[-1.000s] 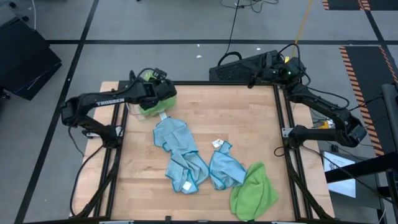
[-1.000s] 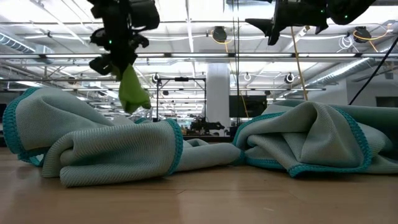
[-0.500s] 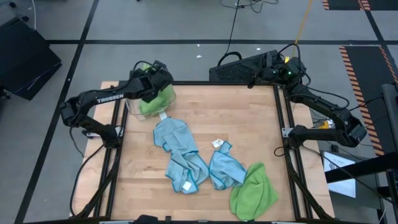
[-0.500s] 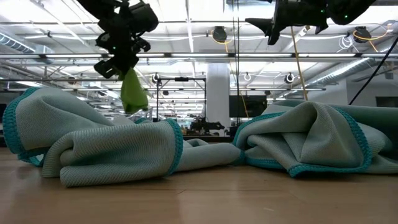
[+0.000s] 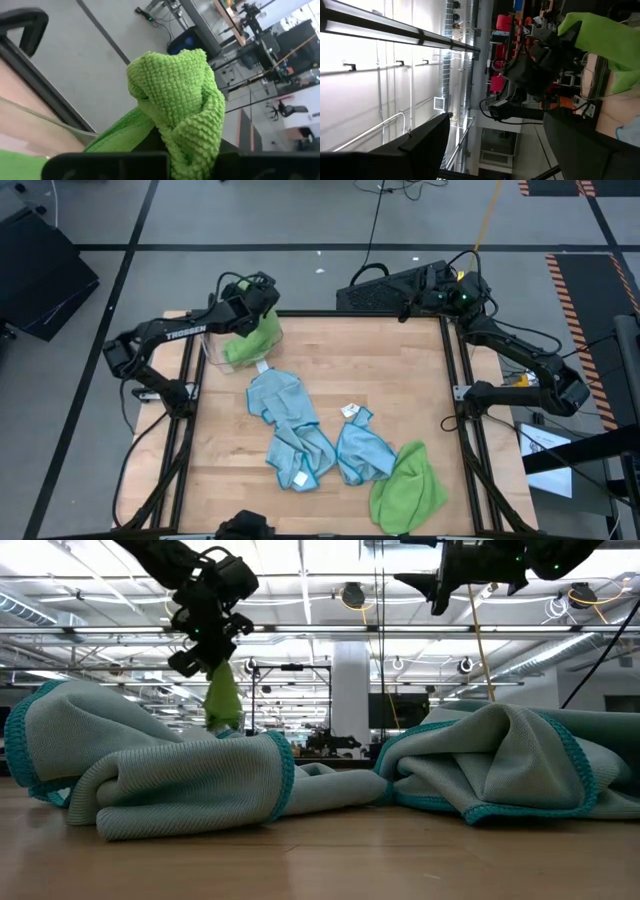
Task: Fold microfiber towels
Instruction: Stack the folded green microfiber cloth on top of the green microfiber cloth on the transparent bin
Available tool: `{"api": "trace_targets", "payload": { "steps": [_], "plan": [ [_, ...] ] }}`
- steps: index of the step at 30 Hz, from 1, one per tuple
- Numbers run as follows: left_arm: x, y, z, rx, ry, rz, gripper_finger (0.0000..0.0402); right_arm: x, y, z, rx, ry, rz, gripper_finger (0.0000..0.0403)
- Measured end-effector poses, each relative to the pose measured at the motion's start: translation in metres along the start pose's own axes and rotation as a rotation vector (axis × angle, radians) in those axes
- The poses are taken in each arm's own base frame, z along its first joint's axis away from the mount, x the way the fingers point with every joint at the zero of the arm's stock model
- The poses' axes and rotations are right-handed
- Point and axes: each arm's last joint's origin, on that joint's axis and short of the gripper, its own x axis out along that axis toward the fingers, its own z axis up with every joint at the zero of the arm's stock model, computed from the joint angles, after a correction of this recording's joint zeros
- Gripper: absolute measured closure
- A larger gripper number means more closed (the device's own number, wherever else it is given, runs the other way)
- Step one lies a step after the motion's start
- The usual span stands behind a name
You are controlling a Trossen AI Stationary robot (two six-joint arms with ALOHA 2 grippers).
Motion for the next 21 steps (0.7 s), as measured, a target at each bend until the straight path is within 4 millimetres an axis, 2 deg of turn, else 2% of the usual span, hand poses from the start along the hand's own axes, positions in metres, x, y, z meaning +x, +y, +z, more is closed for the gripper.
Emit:
{"api": "trace_targets", "payload": {
  "steps": [3, 13, 16, 21],
  "plan": [
    [0.0, 0.008, -0.001, 0.073, 0.026, 0.062, 0.0391, 0.0, 0.002, 0.0, -0.014, 0.002, 0.018, 0.0091],
    [-0.012, 0.03, -0.006, 0.076, 0.047, 0.206, 0.0389, 0.0, 0.003, 0.0, -0.016, 0.001, 0.022, 0.0091],
    [-0.015, 0.029, -0.008, 0.037, 0.046, 0.193, 0.0391, 0.0, 0.003, 0.0, -0.016, 0.001, 0.022, 0.0091],
    [-0.012, 0.013, -0.008, -0.04, -0.01, 0.073, 0.0391, 0.0, 0.001, 0.0, -0.008, -0.018, 0.013, 0.0091]
  ]
}}
